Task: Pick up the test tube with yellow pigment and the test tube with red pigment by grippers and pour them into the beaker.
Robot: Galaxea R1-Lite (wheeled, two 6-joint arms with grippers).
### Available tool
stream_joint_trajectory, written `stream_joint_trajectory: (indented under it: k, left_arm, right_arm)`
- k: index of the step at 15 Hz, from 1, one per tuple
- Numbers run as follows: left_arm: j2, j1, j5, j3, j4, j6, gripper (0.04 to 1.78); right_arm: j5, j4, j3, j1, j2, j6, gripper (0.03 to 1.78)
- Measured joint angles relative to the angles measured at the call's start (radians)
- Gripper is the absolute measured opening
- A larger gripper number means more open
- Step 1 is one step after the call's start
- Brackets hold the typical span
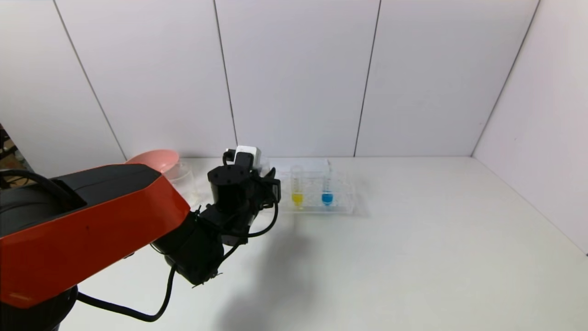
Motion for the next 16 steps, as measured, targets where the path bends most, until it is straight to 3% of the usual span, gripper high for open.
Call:
stream_joint_trajectory:
  k: [16]
  left_arm:
    - [-0.251, -0.004, 0.001, 0.044, 0.044, 0.053, 0.45]
  right_arm:
    - [0.000, 0.000, 0.000, 0.000, 0.000, 0.000, 1.70]
